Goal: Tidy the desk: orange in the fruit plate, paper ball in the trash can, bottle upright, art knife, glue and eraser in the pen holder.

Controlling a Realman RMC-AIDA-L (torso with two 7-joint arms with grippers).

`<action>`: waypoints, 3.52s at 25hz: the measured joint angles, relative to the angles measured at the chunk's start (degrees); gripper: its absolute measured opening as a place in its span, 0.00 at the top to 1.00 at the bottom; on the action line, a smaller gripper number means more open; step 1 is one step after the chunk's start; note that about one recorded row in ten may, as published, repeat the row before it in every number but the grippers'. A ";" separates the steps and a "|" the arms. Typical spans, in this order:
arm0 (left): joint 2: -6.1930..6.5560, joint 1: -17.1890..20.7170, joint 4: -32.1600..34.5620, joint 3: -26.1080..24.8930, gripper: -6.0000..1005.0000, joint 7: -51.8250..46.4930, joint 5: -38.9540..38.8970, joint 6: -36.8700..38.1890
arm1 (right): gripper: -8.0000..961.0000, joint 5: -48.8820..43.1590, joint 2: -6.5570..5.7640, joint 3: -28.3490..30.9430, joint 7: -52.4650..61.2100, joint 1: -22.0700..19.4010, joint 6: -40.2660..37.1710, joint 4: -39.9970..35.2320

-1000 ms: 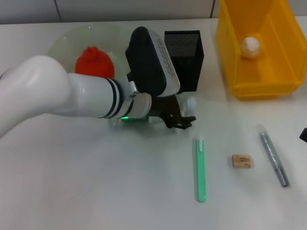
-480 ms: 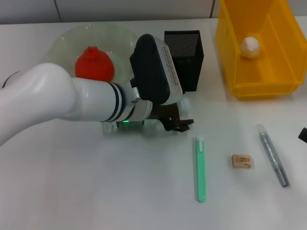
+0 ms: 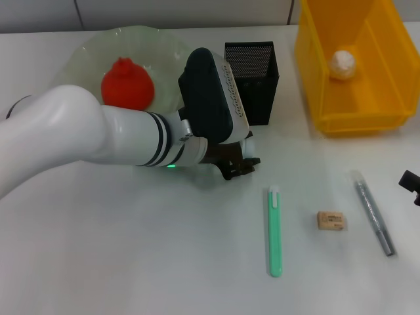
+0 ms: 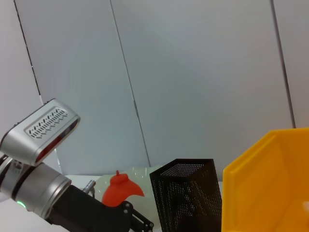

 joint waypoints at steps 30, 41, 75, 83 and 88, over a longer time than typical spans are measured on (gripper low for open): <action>0.71 27.62 27.22 -35.45 0.52 12.31 -15.40 34.51 | 0.12 -0.88 -0.02 0.00 0.32 0.52 -1.16 0.27; 0.69 29.05 24.36 -44.78 0.58 13.43 -18.70 43.59 | 0.12 -1.09 0.00 -0.90 1.68 1.81 -1.34 0.25; 1.24 30.60 -10.37 -62.90 0.19 53.92 -21.57 67.01 | 0.12 -22.91 0.50 -37.39 71.88 10.51 1.64 -56.95; 1.18 31.31 -11.89 -70.22 0.19 53.99 -17.65 66.80 | 0.13 -48.45 0.46 -71.89 105.85 25.44 12.05 -55.01; 1.04 31.17 -12.61 -70.23 0.19 54.00 -17.58 66.30 | 0.13 -49.16 0.72 -75.45 108.15 27.75 15.38 -48.04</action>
